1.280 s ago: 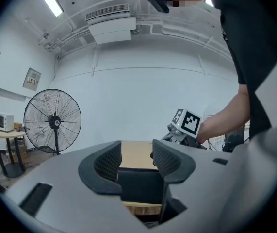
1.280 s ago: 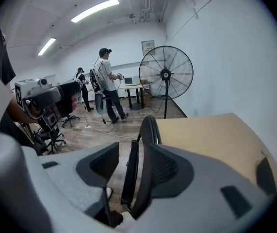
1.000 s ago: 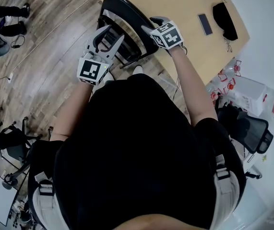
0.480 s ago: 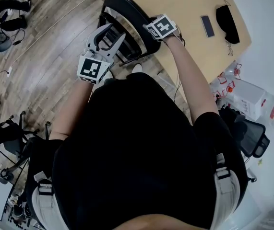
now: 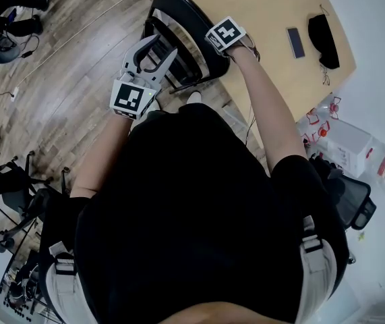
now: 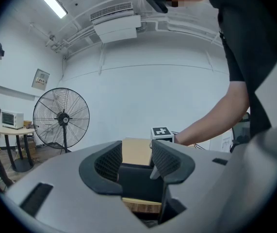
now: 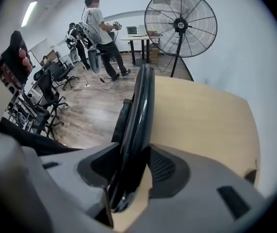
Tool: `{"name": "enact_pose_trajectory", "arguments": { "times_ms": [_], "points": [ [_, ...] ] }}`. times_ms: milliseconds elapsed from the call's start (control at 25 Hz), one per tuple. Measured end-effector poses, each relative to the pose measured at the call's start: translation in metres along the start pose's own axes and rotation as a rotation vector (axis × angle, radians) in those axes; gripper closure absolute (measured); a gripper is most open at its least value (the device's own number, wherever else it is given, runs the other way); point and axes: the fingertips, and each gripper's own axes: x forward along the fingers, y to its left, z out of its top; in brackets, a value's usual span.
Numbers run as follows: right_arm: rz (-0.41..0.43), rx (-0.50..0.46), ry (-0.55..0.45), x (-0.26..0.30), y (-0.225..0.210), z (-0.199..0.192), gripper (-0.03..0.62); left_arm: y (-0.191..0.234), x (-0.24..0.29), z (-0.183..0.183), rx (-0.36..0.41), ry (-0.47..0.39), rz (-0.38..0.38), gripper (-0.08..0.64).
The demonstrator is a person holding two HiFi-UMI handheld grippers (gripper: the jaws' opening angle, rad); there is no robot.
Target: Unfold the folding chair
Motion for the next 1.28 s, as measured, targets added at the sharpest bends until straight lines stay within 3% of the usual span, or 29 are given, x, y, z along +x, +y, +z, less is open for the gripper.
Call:
{"name": "enact_pose_trajectory", "arguments": {
  "times_ms": [400, 1280],
  "points": [
    [0.007, 0.066, 0.01, 0.001, 0.0, 0.0, 0.437, 0.004, -0.01, -0.008, -0.02, 0.021, 0.031, 0.374],
    [0.028, 0.032, -0.022, -0.007, 0.05, 0.01, 0.437, -0.002, -0.043, -0.02, -0.029, 0.043, 0.111, 0.376]
  ]
}}
